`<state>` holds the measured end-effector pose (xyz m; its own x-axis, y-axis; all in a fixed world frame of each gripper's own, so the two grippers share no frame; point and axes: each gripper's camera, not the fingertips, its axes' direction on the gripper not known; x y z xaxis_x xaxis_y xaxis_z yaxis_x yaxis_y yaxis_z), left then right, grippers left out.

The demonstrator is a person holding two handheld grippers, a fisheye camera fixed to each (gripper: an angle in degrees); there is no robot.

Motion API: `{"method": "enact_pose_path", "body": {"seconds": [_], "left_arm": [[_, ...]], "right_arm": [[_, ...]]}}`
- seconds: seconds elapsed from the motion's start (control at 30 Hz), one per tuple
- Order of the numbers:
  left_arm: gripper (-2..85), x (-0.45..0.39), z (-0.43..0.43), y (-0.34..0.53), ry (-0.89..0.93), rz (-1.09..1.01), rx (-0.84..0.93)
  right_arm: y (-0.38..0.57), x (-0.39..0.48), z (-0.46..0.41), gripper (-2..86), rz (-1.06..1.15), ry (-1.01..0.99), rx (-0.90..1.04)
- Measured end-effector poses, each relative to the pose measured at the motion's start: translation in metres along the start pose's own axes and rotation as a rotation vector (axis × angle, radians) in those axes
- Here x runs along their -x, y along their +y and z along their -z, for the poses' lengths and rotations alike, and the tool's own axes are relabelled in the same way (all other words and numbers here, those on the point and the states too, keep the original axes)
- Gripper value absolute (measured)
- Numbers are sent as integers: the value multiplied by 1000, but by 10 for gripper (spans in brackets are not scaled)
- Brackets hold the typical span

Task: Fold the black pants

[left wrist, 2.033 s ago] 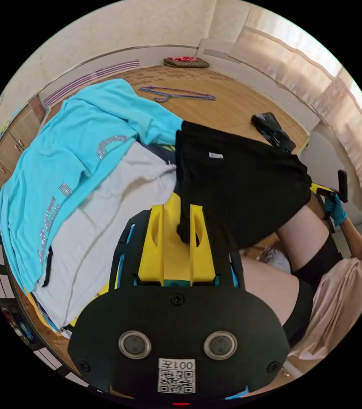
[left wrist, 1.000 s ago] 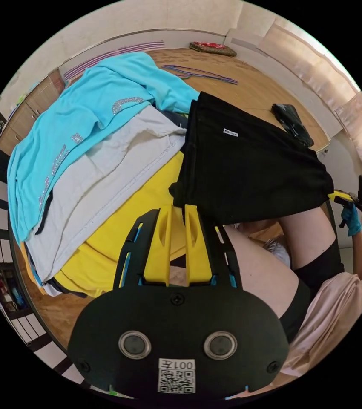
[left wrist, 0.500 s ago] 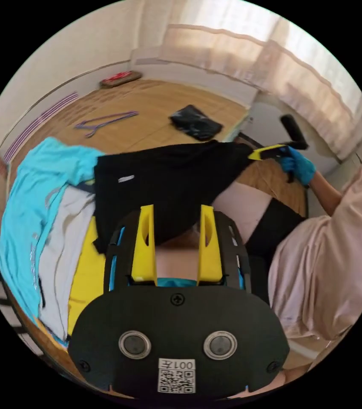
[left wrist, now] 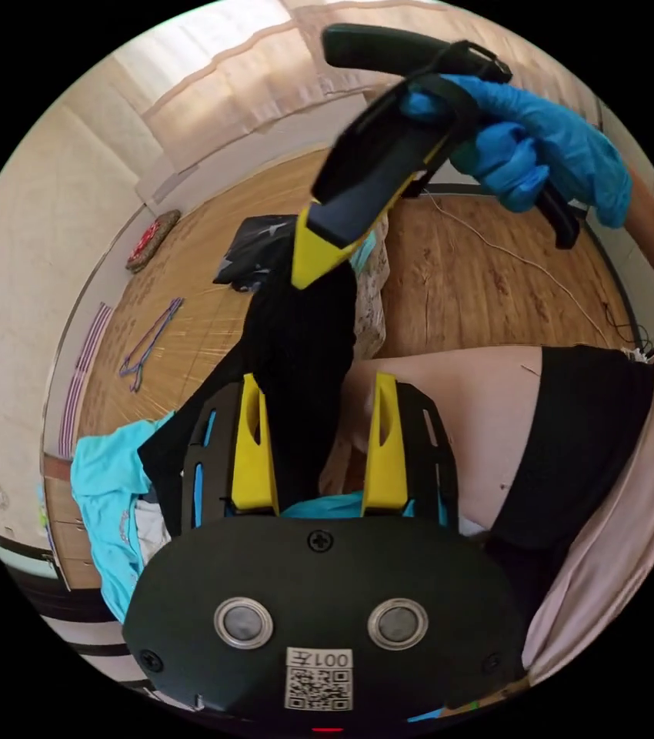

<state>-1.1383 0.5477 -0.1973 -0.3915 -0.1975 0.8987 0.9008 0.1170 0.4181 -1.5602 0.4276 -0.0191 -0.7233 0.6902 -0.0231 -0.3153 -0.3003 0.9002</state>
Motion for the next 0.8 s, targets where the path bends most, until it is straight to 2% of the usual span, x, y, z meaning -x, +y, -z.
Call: {"method": "enact_pose_path", "body": {"seconds": [0.1, 0.17, 0.23, 0.53, 0.8], "left_arm": [[76, -9, -4, -11, -85, -4, 32], [62, -8, -5, -12, -72, 24, 41], [47, 1, -1, -7, 4, 101, 19], [-3, 53, 2, 30, 351, 347, -70], [-15, 74, -12, 48, 415, 397, -68]], "right_arm": [[3, 15, -7, 17, 67, 57, 17], [8, 28, -9, 20, 147, 140, 18], [16, 41, -11, 31, 239, 251, 55], [54, 51, -16, 114, 452, 469, 112], [63, 13, -86, 171, 394, 609, 117]]}}
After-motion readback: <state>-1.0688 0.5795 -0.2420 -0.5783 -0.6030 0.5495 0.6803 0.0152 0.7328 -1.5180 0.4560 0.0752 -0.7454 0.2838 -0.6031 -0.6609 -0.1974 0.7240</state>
